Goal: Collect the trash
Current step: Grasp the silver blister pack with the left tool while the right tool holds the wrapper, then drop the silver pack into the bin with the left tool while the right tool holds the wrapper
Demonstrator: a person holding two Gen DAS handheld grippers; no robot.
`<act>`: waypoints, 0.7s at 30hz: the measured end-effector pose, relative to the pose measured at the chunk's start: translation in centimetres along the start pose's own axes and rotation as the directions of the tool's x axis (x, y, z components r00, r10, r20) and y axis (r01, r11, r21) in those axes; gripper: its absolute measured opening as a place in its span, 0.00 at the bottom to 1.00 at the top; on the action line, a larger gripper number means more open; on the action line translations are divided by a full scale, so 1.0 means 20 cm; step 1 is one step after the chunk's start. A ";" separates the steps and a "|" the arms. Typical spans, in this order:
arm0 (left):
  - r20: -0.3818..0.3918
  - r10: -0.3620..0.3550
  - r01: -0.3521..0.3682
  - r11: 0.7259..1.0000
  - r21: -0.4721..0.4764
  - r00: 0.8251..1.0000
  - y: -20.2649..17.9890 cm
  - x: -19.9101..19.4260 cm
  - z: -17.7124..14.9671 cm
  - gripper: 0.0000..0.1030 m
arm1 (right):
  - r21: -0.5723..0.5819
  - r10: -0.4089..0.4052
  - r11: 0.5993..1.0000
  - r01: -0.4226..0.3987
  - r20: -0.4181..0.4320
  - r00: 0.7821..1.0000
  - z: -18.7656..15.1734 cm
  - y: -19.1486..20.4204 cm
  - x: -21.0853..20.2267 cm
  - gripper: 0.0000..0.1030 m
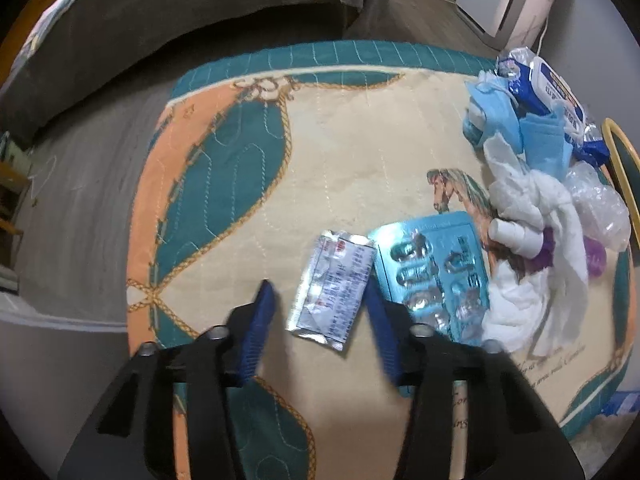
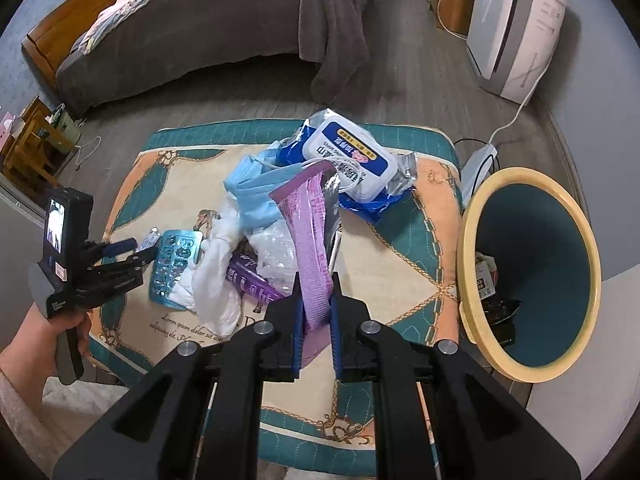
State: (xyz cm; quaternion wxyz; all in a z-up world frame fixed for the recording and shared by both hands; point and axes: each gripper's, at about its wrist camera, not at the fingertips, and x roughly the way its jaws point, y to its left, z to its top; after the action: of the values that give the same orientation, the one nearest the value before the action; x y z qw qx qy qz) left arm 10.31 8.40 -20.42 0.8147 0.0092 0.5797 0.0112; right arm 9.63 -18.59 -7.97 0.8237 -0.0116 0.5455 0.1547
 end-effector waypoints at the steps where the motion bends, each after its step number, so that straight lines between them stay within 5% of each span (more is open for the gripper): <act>1: 0.002 0.003 -0.003 1.000 0.006 1.000 0.00 -0.01 0.00 0.33 | 0.003 -0.001 1.000 0.001 0.002 1.000 0.00 -0.01 0.00 0.10; 8: 0.148 0.039 -0.040 0.999 0.005 0.988 -0.02 -0.18 0.04 0.28 | 0.016 0.003 1.000 -0.003 0.015 1.000 0.01 -0.04 -0.02 0.10; 21: 0.342 -0.177 0.136 0.981 0.139 0.923 -0.41 -0.63 0.16 0.28 | 0.150 -0.033 0.989 0.012 0.132 0.991 0.07 -0.34 -0.20 0.10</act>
State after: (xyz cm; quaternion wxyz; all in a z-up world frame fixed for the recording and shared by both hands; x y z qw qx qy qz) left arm 9.34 -0.23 -7.73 0.9017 0.0108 0.4230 -0.0885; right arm 11.19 -25.86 -4.77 0.8587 0.0542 0.4988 0.1047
